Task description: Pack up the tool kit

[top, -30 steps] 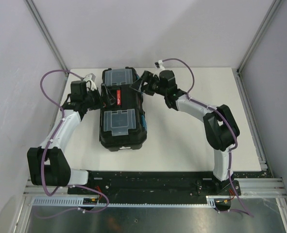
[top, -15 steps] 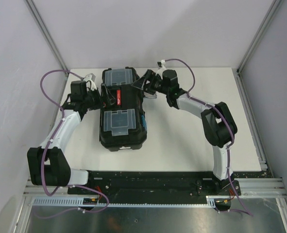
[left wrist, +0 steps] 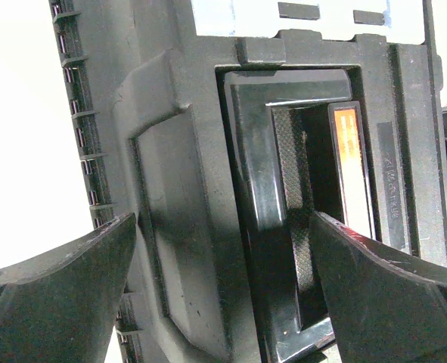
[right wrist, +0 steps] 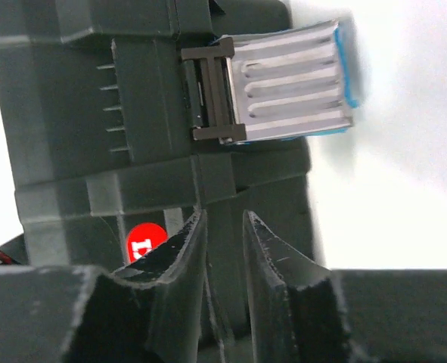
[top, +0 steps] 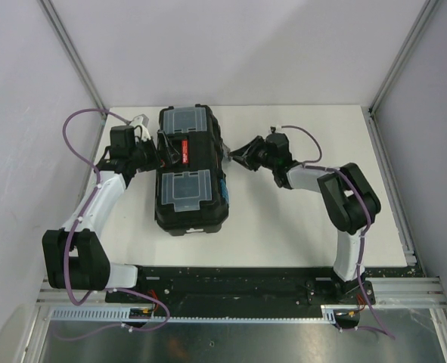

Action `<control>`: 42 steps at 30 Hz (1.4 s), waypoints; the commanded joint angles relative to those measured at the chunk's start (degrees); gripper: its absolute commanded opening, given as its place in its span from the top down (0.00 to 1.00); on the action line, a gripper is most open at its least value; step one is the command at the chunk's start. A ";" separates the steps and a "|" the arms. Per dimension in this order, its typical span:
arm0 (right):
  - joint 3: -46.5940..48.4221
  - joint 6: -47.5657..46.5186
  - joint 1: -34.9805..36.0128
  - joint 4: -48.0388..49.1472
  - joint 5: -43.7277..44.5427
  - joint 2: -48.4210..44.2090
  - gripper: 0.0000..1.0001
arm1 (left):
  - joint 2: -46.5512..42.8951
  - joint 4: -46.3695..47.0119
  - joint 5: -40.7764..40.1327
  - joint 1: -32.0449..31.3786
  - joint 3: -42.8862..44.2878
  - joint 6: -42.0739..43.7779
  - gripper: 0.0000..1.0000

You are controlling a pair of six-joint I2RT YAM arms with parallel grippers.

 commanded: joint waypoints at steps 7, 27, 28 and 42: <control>0.47 18.43 3.87 14.11 3.51 9.96 0.88 | 2.89 -6.68 -3.78 -0.64 -2.36 3.29 0.01; 7.38 43.69 9.91 34.59 14.44 28.63 0.47 | 3.89 -6.80 -3.62 -1.52 -1.54 2.97 0.01; 7.86 44.24 9.85 34.79 15.08 28.87 0.45 | 3.89 -6.73 -3.54 -1.49 -1.45 2.99 0.01; 8.58 33.51 8.30 28.35 8.44 24.46 0.76 | 4.90 -6.77 -4.70 -1.50 0.59 3.22 0.01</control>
